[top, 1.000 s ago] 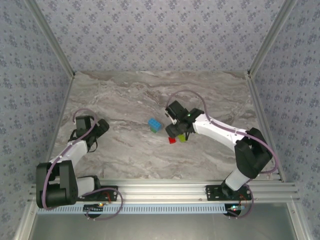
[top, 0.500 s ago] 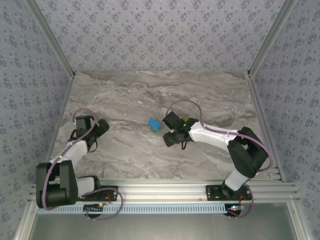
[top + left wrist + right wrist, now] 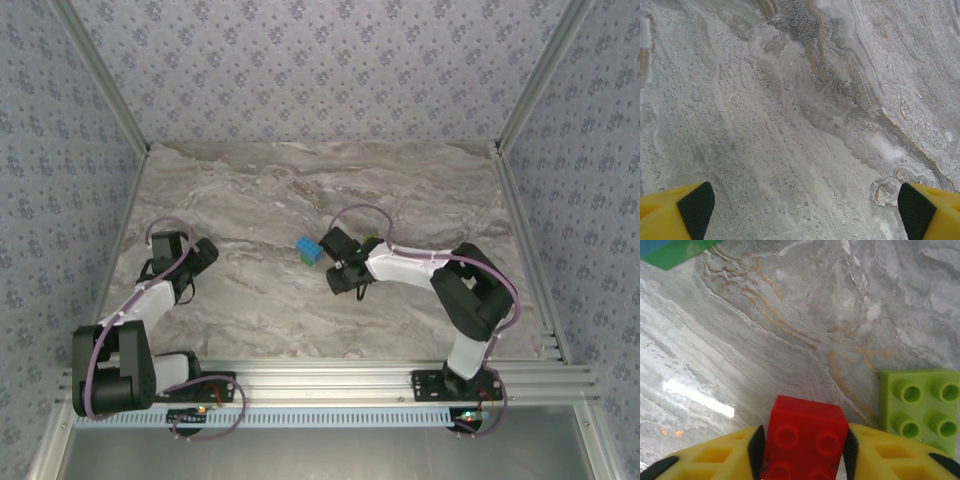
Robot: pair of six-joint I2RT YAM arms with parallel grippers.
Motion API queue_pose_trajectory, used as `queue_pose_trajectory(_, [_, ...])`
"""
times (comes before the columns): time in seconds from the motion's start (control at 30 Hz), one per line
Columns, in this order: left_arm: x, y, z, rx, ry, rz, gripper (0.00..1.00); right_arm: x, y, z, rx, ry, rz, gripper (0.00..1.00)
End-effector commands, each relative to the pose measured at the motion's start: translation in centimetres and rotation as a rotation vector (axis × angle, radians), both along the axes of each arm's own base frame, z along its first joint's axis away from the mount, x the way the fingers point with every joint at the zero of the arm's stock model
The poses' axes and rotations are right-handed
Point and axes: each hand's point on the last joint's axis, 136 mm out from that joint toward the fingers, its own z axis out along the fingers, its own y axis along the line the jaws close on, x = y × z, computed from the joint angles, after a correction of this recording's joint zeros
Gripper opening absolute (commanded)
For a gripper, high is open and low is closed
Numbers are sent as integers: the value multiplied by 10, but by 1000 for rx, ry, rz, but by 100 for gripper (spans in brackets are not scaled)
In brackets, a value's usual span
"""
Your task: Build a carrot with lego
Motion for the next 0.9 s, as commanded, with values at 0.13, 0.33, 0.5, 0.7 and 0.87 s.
queue_pose_trajectory(0.13, [11,1,15,7,-43,-11,97,2,4,5,3,-8,-2,37])
queue_pose_trajectory(0.33, [11,2,16,9,-43,-13,97,6,-8,50,-37,-79,29,34])
queue_pose_trajectory(0.5, [11,2,16,9,-44,-12,97,14,-6,111,-50,-102,127,35])
queue_pose_trajectory(0.7, [10,2,17,10,-46,-12,97,28,28,137,-13,-53,290,34])
queue_pose_trajectory(0.87, [8,2,16,11,-44,-8,97,42,56,129,-7,-21,390,34])
